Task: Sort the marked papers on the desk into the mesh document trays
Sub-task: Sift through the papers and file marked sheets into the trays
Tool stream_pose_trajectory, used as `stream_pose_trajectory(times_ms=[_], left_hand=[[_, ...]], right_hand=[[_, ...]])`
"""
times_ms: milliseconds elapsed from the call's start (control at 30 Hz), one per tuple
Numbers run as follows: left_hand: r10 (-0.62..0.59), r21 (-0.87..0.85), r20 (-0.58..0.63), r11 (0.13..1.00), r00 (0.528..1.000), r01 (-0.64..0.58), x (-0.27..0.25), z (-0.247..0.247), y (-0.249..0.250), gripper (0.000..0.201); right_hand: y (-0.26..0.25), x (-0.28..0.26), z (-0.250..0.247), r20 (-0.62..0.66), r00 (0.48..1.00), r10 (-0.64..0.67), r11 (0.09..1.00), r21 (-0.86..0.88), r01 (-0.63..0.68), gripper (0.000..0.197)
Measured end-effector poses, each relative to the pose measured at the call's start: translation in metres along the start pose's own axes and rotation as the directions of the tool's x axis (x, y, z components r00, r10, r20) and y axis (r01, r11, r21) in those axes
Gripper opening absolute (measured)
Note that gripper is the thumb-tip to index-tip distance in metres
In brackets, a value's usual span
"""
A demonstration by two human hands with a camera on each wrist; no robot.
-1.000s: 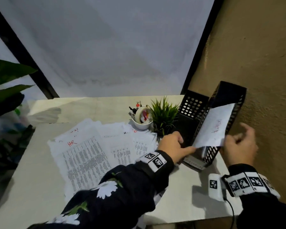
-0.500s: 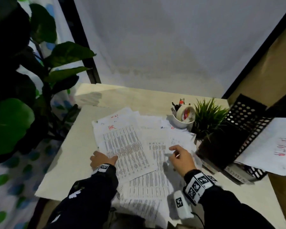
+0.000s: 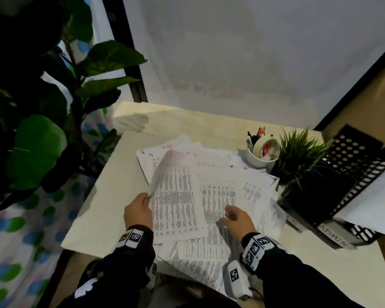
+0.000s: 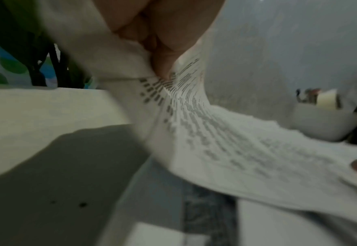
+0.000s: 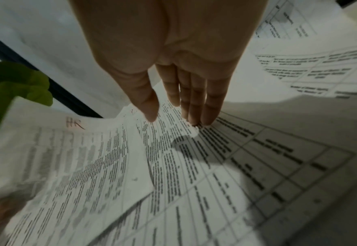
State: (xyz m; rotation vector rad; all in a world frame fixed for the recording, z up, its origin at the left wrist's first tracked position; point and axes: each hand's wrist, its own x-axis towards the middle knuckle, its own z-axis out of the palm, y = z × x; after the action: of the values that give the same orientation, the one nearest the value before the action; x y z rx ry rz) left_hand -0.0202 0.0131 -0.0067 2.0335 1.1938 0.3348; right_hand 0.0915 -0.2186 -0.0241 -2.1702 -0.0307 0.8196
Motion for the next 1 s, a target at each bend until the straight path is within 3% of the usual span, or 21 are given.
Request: stream_pose_trajectory(times_ms=[100,200,233,300,333,400,467,533,600,633,700,767,867,1000], left_hand=[[0.084,-0.21,0.13,0.976,0.988,-0.056,-0.012,0.004,0.005,0.02],[0.118,-0.345,0.367,0.939,0.923,0.017,-0.024,0.012,0.016,0.034],[0.13,-0.377,0.448,0.925,0.885,0.054,-0.027,0.016,0.02,0.04],[0.109,-0.415,0.578,0.892,0.809,0.176,-0.031,0.023,0.028,0.043],[0.075,-0.433,0.605,0.866,0.793,0.248,-0.03,0.027,0.029,0.044],[-0.034,-0.481,0.549,0.804,0.835,0.349,-0.023,0.036,0.026,0.048],[-0.184,-0.422,0.425,0.826,0.886,0.374,-0.009,0.044,0.023,0.044],[-0.258,-0.26,0.376,0.893,0.89,0.369,0.0,0.049,0.026,0.025],[-0.274,-0.18,0.386,0.914,0.881,0.363,0.003,0.054,0.032,0.008],[-0.285,-0.187,0.399,0.905,0.871,0.382,0.003,0.057,0.034,0.011],[-0.307,-0.177,0.42,0.896,0.854,0.409,0.0,0.059,0.041,0.037],[-0.234,-0.148,0.436,0.934,0.869,0.325,-0.003,0.061,0.044,0.041],[-0.017,-0.126,0.419,0.989,0.908,0.077,-0.008,0.061,0.046,0.037],[0.06,-0.277,0.467,0.957,0.882,0.082,-0.013,0.061,0.036,0.031]], right_hand=[[-0.007,0.001,-0.007,0.014,0.998,0.057,0.96,0.273,-0.059,0.081],[-0.012,-0.001,-0.015,0.015,0.991,0.132,0.795,0.595,-0.115,0.095],[-0.013,-0.003,-0.02,0.001,0.989,0.149,0.756,0.644,-0.115,0.091],[-0.012,-0.007,-0.029,-0.035,0.982,0.185,0.778,0.616,-0.124,0.082],[-0.013,-0.012,-0.035,-0.031,0.979,0.204,0.785,0.603,-0.145,0.071],[-0.004,-0.013,-0.043,-0.009,0.978,0.209,0.793,0.587,-0.164,0.049],[0.007,-0.016,-0.046,0.049,0.98,0.192,0.791,0.583,-0.184,0.052],[0.024,-0.011,-0.045,0.073,0.981,0.179,0.793,0.579,-0.187,0.06],[0.032,-0.008,-0.043,0.051,0.983,0.179,0.791,0.586,-0.175,0.033],[0.032,-0.009,-0.043,0.041,0.98,0.192,0.788,0.59,-0.179,0.027],[0.033,-0.006,-0.039,0.047,0.98,0.192,0.772,0.61,-0.181,0.028],[0.034,-0.005,-0.035,0.047,0.98,0.195,0.79,0.584,-0.185,0.028],[0.034,-0.003,-0.034,0.038,0.974,0.221,0.753,0.628,-0.195,0.029],[0.026,-0.009,-0.038,-0.067,0.962,0.265,0.681,0.719,-0.138,0.038]])
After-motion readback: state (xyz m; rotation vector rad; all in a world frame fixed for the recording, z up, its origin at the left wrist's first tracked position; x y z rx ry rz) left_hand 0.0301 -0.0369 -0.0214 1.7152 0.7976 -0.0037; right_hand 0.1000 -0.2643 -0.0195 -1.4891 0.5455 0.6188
